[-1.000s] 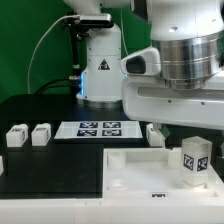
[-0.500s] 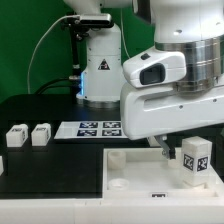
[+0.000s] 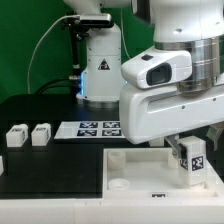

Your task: Assemble one leg

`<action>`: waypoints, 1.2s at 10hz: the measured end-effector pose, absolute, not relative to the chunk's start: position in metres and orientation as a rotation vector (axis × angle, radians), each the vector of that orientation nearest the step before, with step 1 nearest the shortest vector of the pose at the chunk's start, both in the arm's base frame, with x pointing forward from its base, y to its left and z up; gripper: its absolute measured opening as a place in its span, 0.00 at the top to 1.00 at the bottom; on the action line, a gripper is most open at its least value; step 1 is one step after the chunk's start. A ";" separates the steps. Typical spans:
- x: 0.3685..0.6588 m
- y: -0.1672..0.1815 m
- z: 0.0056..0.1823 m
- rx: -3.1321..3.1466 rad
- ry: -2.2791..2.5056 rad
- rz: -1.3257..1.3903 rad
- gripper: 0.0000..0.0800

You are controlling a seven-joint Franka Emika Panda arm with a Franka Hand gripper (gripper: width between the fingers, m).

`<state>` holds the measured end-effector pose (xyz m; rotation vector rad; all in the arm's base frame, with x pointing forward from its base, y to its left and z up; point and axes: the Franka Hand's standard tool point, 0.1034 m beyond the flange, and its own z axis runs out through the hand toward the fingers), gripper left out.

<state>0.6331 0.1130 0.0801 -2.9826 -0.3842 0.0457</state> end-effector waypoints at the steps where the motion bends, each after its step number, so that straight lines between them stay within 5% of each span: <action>1: 0.633 0.113 0.080 -2.986 -0.359 0.047 0.64; 4: 0.633 0.112 0.080 -3.001 -0.169 0.058 0.64; 12: 0.637 0.106 0.077 -2.673 1.437 0.164 0.64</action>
Offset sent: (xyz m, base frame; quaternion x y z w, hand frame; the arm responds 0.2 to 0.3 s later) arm 0.0000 0.0000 0.0000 0.0000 0.0000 0.0899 0.9960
